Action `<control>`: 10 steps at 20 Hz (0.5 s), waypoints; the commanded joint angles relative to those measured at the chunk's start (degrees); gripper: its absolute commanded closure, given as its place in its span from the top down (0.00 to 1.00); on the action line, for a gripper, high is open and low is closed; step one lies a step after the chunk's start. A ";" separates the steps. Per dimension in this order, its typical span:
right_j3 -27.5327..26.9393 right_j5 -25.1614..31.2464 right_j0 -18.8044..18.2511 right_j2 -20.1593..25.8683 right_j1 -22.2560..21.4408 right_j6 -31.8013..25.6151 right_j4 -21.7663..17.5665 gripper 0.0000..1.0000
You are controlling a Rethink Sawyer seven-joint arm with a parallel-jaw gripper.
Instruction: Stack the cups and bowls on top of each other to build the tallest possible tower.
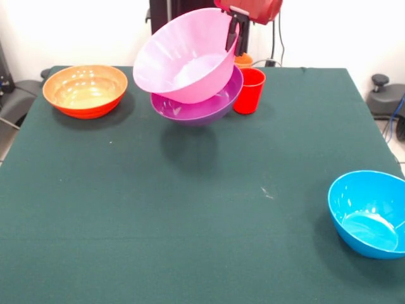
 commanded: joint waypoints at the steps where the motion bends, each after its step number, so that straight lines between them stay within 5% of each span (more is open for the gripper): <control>1: 0.44 -0.80 -0.07 4.30 4.01 -2.31 -5.78 0.00; 6: 0.30 -0.30 -0.20 4.68 4.02 -2.20 -6.03 0.00; 7: -0.59 -0.55 0.64 3.75 4.31 -1.25 -7.02 1.00; 10: -1.08 -1.80 2.27 2.08 4.59 0.41 -7.97 1.00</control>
